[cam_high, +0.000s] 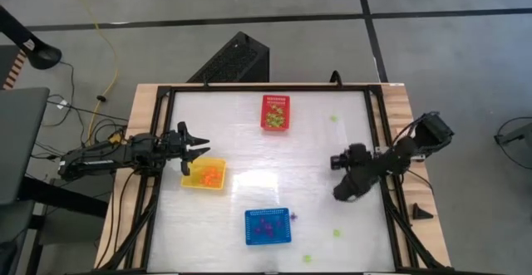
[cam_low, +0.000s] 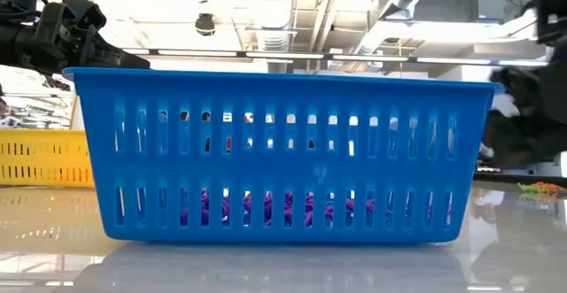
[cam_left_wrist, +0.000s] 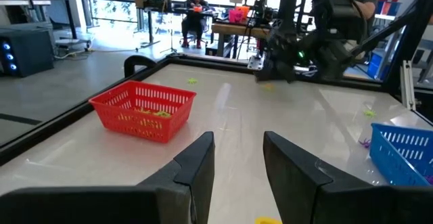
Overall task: Sort Halloween decoration
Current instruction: Put the green spider toy into the red basket
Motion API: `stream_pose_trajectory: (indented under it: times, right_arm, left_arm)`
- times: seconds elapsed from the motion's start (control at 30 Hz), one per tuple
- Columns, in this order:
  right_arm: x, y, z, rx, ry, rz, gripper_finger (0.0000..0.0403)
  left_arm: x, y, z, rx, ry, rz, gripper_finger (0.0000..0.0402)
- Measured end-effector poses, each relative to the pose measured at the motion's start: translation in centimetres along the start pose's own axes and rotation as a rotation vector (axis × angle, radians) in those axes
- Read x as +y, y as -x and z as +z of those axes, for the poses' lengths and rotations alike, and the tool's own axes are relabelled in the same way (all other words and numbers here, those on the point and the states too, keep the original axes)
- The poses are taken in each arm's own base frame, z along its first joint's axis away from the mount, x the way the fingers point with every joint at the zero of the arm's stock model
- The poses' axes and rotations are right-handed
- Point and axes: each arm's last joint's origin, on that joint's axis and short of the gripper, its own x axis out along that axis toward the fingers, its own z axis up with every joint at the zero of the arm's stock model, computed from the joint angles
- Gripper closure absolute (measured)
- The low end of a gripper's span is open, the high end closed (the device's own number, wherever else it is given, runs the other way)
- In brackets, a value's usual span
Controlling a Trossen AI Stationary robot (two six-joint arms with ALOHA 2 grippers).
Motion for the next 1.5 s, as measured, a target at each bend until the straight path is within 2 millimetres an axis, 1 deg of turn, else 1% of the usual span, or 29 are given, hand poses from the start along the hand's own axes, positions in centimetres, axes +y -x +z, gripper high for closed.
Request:
stream_pose_trajectory:
  times: [0.1,0.2,0.3,0.43,0.53,0.6,0.73,0.87,0.97,1.17,1.3,1.5]
  right_arm:
    - [0.0,-0.1,2.4,-0.091,-0.024,-0.081,0.0175]
    - [0.8,-1.1,4.6,-0.092,-0.043,-0.076,0.0175]
    - [1.9,-2.8,6.7,-0.052,-0.032,-0.047,0.0175]
    - [2.4,-5.2,9.9,-0.037,-0.033,-0.061,0.0175]
    - [2.8,-6.9,11.5,-0.03,-0.033,-0.054,0.0175]
    - [3.1,-8.1,12.3,-0.023,-0.037,-0.055,0.0175]
    - [3.1,-10.2,12.7,-0.001,-0.046,-0.107,0.0175]
    - [3.2,-11.9,12.3,0.017,-0.04,-0.158,0.0175]
    - [3.8,-12.9,12.0,0.03,-0.005,-0.139,0.0175]
    - [4.3,-13.9,11.6,0.037,-0.008,-0.126,0.0175]
    - [4.4,-14.4,11.8,0.031,-0.017,-0.127,0.0177]
    - [4.0,-14.9,12.4,0.039,-0.052,-0.132,0.0197]
  left_arm:
    - [0.0,0.0,0.0,0.0,0.0,0.0,0.0285]
    - [0.0,0.0,0.0,0.0,0.0,0.0,0.0285]
    - [0.0,0.0,0.0,0.0,0.0,0.0,0.0285]
    - [0.0,0.0,0.0,0.0,0.0,0.0,0.0285]
    - [0.0,0.0,0.0,-0.001,0.0,0.0,0.0285]
    - [0.0,0.0,0.0,0.0,0.0,0.0,0.0285]
    - [0.0,0.0,0.0,0.0,0.0,0.0,0.0285]
    - [0.0,0.0,0.0,0.0,0.0,0.0,0.0285]
    - [0.0,0.0,0.0,0.0,0.0,0.001,0.0285]
    - [0.0,0.0,0.0,0.0,0.0,0.001,0.0285]
    - [0.0,0.0,0.0,0.0,0.0,0.0,0.0285]
    - [0.0,0.0,0.0,0.0,0.0,0.0,0.0285]
